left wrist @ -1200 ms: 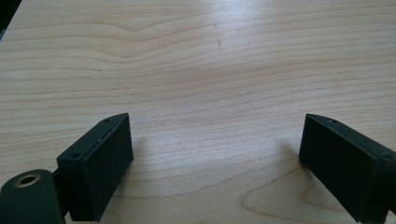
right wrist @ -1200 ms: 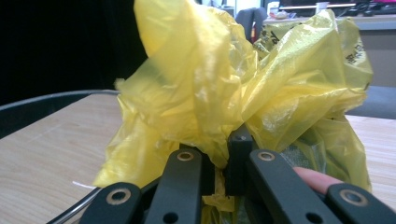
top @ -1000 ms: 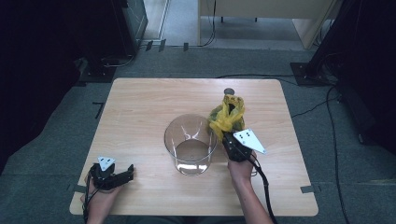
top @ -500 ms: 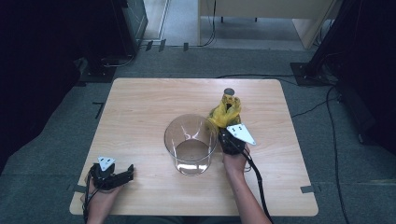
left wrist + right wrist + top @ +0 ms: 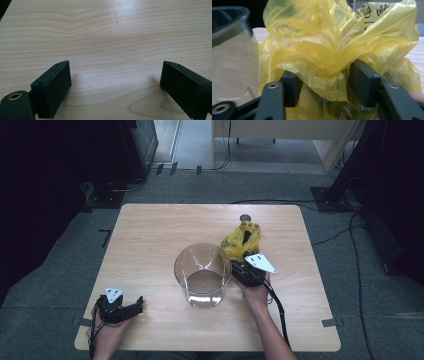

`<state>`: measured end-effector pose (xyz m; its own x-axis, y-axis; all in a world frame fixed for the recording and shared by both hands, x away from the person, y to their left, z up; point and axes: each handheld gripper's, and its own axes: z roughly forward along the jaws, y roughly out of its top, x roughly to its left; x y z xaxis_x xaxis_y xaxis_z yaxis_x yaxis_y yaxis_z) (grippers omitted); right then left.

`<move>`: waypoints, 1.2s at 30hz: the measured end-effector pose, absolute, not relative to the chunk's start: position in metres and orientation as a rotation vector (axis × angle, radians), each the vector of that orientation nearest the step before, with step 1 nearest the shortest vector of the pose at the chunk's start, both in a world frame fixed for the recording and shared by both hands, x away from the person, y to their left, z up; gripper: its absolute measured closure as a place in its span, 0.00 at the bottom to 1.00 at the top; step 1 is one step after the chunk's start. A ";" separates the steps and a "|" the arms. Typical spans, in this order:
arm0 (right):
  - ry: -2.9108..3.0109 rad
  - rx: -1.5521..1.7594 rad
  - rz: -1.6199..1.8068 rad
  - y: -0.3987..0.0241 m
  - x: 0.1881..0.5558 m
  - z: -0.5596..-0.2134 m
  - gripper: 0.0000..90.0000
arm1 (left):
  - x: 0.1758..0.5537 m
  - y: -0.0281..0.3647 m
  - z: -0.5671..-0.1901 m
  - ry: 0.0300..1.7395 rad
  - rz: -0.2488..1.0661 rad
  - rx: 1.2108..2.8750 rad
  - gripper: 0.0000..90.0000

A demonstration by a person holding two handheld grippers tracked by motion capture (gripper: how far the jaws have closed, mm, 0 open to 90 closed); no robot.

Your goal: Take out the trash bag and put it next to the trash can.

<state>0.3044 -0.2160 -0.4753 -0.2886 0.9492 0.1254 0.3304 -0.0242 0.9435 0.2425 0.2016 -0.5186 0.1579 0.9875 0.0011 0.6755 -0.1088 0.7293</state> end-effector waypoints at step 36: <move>1.611 1.410 1.312 -0.300 0.252 -0.451 0.20 | 0.243 0.202 -0.519 1.579 0.685 1.852 0.10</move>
<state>0.2519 -0.2996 -0.4513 -0.2373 0.9595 0.1516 0.3427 -0.0633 0.9373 0.2426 0.2015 -0.5186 0.1574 0.9875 0.0013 0.6754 -0.1086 0.7294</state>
